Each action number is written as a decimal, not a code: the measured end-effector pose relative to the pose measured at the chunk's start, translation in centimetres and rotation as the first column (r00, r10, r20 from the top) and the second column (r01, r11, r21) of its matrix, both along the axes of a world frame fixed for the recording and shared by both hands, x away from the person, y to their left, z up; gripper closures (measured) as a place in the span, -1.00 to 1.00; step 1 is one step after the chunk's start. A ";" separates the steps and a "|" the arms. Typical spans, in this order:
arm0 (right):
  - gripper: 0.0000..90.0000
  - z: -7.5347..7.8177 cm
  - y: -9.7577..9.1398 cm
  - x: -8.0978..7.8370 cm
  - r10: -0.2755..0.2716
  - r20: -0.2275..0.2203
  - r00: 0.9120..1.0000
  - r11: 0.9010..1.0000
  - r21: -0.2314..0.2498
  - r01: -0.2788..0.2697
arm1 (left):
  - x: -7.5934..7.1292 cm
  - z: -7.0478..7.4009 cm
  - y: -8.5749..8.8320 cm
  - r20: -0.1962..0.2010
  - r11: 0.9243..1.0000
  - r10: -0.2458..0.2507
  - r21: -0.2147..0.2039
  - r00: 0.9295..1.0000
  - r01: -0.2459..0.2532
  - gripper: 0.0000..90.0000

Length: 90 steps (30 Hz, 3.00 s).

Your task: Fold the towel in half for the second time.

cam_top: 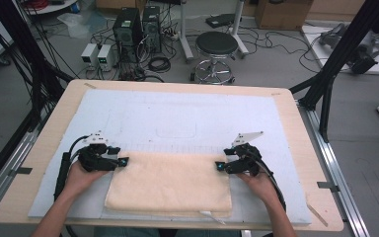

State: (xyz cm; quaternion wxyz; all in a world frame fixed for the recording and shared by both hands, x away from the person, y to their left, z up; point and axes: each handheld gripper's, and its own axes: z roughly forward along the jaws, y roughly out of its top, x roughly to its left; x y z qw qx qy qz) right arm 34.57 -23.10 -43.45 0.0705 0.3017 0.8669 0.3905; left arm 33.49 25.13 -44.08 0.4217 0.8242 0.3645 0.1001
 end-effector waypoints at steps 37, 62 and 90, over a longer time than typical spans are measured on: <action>0.76 3.5 1.0 0.7 0.028 0.047 0.998 1.000 -0.005 -0.028 | 0.4 2.7 -0.8 0.059 0.990 0.137 -0.026 0.989 -0.136 0.74; 0.76 5.1 2.2 11.0 -0.155 0.099 0.983 0.987 -0.032 0.159 | 10.6 4.9 -1.7 0.075 0.959 0.283 -0.029 0.956 -0.281 0.75; 0.18 1.4 1.7 5.9 -0.119 0.034 0.992 0.993 0.020 0.119 | 4.2 0.5 -0.9 0.038 0.990 0.137 0.008 0.990 -0.137 0.20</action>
